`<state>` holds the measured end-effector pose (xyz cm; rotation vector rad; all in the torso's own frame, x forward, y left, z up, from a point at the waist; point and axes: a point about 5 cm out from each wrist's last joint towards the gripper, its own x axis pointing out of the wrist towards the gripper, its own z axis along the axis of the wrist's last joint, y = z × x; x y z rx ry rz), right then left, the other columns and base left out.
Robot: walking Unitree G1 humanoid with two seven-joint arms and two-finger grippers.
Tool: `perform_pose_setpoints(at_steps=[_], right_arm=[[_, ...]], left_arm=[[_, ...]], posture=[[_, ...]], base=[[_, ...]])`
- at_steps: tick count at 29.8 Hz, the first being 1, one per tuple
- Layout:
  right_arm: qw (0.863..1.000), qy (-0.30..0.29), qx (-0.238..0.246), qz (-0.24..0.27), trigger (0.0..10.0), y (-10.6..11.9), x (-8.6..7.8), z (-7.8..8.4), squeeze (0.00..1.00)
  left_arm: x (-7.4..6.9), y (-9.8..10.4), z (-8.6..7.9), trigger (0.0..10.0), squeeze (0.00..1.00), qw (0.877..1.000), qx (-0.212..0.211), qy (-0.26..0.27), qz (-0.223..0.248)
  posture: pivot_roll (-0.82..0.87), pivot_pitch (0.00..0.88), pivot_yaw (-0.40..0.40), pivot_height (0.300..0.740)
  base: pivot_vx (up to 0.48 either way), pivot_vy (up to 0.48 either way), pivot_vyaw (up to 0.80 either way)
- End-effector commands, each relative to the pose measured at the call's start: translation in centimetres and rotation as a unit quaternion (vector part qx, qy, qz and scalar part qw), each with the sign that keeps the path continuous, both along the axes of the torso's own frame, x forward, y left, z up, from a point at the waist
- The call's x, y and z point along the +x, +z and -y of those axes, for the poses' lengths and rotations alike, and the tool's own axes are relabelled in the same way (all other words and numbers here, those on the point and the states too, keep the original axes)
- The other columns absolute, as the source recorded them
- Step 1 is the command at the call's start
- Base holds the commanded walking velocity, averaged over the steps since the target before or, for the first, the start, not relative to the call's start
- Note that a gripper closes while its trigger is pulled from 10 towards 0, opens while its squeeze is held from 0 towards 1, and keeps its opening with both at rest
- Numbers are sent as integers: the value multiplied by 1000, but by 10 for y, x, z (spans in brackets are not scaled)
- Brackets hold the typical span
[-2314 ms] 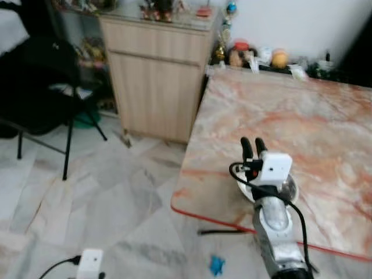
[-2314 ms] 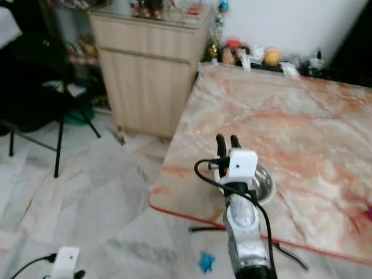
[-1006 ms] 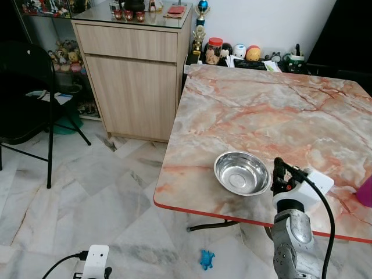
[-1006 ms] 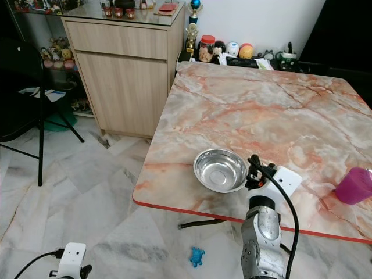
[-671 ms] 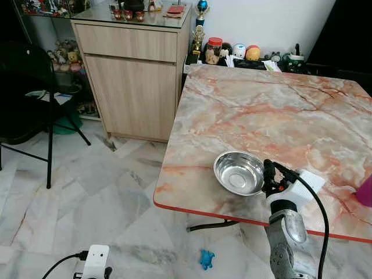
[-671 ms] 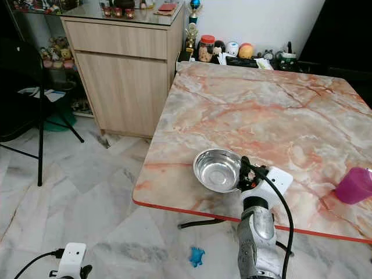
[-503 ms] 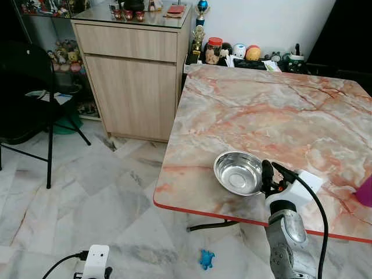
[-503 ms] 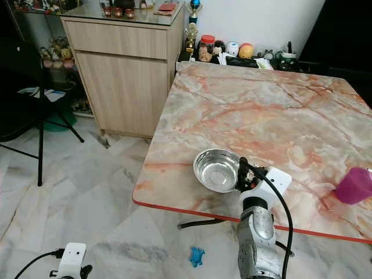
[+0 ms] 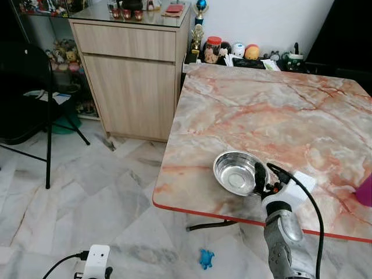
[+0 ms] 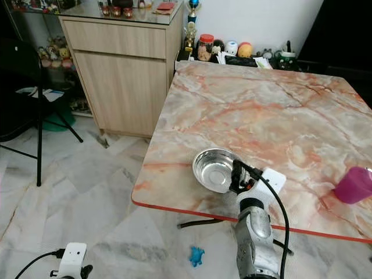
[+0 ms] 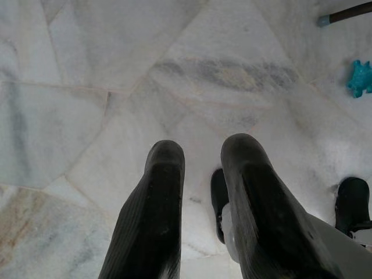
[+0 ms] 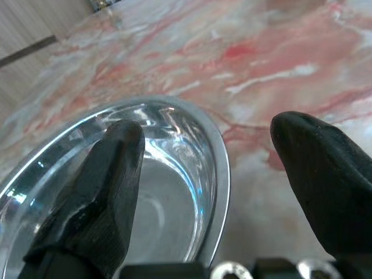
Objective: Setting the table
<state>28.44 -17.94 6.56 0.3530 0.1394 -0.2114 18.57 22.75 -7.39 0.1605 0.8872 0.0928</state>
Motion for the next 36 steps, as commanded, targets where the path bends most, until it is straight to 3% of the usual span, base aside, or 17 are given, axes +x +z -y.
perform_pose_setpoints(at_steps=[1,36], right_arm=[[1000,13,-6,-9,10000,0,3,-1,0],[997,62,2,-45,10000,-12,2,-14,0]], left_arm=[[-1,-1,1,10000,0,1000,0,-1,-5],[-1,-1,2,10000,0,1000,-1,-1,-5]], posture=[[99,0,-61,740],[101,0,-62,740]], base=[[0,0,0],[0,0,0]])
